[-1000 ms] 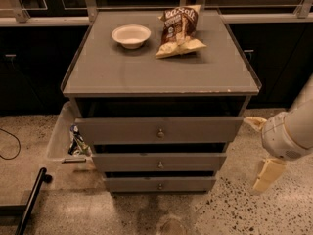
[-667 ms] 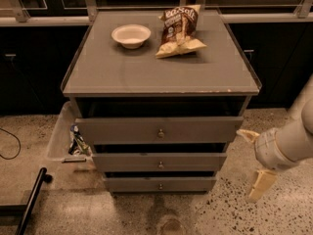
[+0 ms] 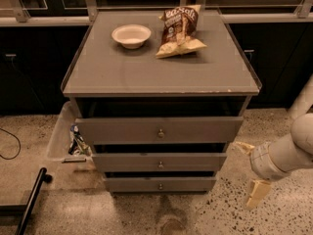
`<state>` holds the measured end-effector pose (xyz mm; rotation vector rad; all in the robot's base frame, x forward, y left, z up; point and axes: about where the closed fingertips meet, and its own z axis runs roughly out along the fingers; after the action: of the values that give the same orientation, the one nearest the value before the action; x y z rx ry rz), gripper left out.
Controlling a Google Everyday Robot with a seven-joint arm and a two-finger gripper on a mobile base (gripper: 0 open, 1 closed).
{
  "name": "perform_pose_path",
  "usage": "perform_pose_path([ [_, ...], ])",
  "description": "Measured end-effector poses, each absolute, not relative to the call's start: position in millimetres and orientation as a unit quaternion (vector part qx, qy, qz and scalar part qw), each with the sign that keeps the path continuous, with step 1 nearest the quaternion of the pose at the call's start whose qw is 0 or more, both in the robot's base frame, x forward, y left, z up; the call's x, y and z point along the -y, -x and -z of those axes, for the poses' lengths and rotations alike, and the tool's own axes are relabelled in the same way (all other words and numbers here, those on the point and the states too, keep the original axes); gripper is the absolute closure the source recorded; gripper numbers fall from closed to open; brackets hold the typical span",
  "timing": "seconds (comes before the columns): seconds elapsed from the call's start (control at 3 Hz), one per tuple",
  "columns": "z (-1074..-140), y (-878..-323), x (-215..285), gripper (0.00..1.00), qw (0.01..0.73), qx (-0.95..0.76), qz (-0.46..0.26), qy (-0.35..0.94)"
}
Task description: Open bottom drawer
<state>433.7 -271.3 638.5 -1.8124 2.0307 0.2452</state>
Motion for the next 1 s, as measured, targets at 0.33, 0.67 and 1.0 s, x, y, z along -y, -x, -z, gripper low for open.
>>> perform_pose_path([
  [0.33,-594,-442,279,0.00,0.195,-0.743,-0.103,0.632],
  [0.67,-521,-463,287,0.00,0.190,-0.747,-0.102,0.628],
  [1.0,-473,-484,294,0.00,0.217,-0.732,-0.095,0.639],
])
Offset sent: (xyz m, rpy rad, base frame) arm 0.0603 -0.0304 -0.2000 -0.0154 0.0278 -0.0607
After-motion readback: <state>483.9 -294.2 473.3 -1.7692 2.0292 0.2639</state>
